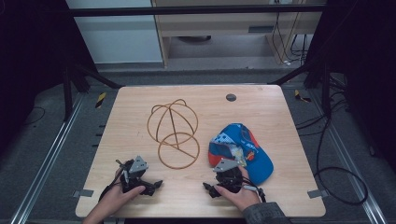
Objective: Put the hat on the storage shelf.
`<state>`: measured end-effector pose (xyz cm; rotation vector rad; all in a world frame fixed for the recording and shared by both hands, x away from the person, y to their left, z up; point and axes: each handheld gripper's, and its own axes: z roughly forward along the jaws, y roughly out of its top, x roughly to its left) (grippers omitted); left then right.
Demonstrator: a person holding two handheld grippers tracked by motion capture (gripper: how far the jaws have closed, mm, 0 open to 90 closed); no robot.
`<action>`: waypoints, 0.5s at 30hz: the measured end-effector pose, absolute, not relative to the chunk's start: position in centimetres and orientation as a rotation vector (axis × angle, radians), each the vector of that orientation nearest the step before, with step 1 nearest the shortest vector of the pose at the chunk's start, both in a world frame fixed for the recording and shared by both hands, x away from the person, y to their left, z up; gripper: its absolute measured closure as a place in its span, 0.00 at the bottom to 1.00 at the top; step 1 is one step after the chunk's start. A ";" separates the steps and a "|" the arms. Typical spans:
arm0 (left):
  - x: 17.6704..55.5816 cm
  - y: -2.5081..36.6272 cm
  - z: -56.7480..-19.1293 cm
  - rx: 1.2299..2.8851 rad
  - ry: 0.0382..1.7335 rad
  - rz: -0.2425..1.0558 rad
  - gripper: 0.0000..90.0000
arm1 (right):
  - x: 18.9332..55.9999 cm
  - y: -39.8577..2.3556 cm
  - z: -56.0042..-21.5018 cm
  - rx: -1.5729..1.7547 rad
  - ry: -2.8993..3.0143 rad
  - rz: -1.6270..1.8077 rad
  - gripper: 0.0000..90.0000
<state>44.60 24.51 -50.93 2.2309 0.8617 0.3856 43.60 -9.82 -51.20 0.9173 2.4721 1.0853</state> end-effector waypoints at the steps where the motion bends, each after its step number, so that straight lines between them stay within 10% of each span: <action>1: 44.6 24.5 -50.9 2.230 0.862 0.386 0.00 | 43.6 -9.8 -51.2 0.918 2.472 1.085 0.10; 15: 44.5 24.5 -50.9 2.225 0.865 0.382 0.00 | 43.6 -9.8 -51.2 0.917 2.473 1.086 0.11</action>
